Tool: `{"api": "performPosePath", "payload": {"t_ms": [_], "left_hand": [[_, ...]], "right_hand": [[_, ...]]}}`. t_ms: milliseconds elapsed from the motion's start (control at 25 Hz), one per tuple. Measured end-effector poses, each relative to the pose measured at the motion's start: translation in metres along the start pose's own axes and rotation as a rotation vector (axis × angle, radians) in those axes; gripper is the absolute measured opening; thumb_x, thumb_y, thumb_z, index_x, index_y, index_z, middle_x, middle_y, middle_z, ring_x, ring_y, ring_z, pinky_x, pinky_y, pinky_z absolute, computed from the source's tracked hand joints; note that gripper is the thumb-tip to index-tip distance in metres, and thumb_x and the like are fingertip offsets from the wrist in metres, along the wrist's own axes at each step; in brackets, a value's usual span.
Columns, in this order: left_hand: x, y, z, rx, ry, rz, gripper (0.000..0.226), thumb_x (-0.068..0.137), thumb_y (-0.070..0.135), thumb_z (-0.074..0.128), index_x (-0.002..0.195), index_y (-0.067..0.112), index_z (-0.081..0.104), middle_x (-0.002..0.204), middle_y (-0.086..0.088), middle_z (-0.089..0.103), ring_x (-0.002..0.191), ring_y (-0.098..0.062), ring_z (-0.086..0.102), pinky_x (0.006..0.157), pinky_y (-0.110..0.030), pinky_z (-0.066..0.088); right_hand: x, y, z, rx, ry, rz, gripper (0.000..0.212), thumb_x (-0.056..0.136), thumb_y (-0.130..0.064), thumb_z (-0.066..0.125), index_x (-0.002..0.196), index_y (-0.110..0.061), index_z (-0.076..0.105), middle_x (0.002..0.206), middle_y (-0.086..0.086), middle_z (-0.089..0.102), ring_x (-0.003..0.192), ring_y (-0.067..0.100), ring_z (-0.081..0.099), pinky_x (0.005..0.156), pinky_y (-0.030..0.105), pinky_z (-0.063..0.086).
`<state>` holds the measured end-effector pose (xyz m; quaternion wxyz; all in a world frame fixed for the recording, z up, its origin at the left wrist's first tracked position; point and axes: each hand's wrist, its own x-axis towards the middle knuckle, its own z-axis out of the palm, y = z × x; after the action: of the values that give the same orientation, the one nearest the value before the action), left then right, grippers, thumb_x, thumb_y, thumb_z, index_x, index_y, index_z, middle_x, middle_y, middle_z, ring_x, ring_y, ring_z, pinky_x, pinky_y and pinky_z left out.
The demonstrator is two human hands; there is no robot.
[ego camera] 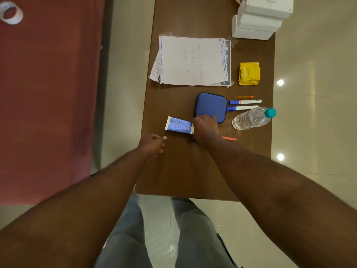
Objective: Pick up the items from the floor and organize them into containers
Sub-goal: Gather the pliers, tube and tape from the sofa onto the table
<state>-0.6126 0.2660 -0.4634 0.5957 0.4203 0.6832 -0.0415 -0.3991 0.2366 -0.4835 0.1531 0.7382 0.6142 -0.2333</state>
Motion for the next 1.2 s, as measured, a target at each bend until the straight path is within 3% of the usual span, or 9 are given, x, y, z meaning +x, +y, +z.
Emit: {"api": "performPosePath", "payload": {"t_ms": [280,480,640,760,960,1200], "left_hand": [[-0.01,-0.01,-0.025,-0.041,-0.002,0.012,0.026,0.097,0.036,0.063,0.104,0.012,0.065,0.101,-0.005,0.073,0.087,-0.023,0.07,0.077,-0.034,0.051],[-0.021,-0.021,-0.082,-0.09,0.012,0.04,0.024,0.097,0.032,0.063,0.098,0.008,0.065,0.1,-0.007,0.073,0.079,-0.021,0.067,0.067,-0.027,0.049],[-0.019,-0.041,-0.157,-0.12,0.044,0.053,0.026,0.095,0.031,0.064,0.1,0.006,0.065,0.099,-0.007,0.073,0.077,-0.021,0.069,0.072,-0.029,0.048],[-0.008,-0.059,-0.222,-0.153,0.059,0.062,0.019,0.095,0.032,0.065,0.09,0.014,0.059,0.093,-0.004,0.072,0.071,-0.018,0.067,0.062,-0.027,0.043],[0.012,-0.082,-0.339,-0.207,0.106,0.052,0.028,0.096,0.024,0.066,0.073,0.017,0.051,0.07,-0.002,0.062,0.052,-0.015,0.055,0.058,-0.027,0.04],[0.024,-0.103,-0.451,-0.283,0.202,-0.001,0.03,0.095,0.03,0.065,0.07,0.019,0.052,0.072,-0.005,0.063,0.056,-0.019,0.055,0.053,-0.024,0.035]], "right_hand": [[-0.017,-0.015,-0.01,-0.016,-0.019,0.028,0.048,0.08,-0.026,0.078,0.124,-0.021,0.058,0.12,0.006,0.059,0.113,0.029,0.056,0.096,0.044,0.035],[-0.023,-0.062,-0.03,-0.013,-0.005,0.035,0.055,0.087,-0.023,0.072,0.138,-0.02,0.051,0.135,0.005,0.054,0.121,0.03,0.052,0.099,0.045,0.035],[-0.008,-0.134,-0.053,0.022,-0.01,-0.019,0.064,0.083,-0.037,0.077,0.139,-0.023,0.05,0.132,0.003,0.056,0.121,0.029,0.055,0.095,0.041,0.036],[0.013,-0.2,-0.072,0.059,0.027,-0.034,0.05,0.081,-0.031,0.073,0.128,-0.023,0.058,0.122,0.003,0.058,0.115,0.03,0.058,0.087,0.038,0.035],[0.044,-0.311,-0.105,0.168,0.041,-0.053,0.044,0.079,-0.035,0.071,0.121,-0.024,0.062,0.119,0.0,0.061,0.111,0.027,0.061,0.094,0.038,0.041],[0.079,-0.407,-0.129,0.189,0.029,-0.138,0.036,0.084,-0.039,0.067,0.117,-0.024,0.063,0.112,-0.003,0.061,0.104,0.023,0.063,0.096,0.039,0.043]]}}
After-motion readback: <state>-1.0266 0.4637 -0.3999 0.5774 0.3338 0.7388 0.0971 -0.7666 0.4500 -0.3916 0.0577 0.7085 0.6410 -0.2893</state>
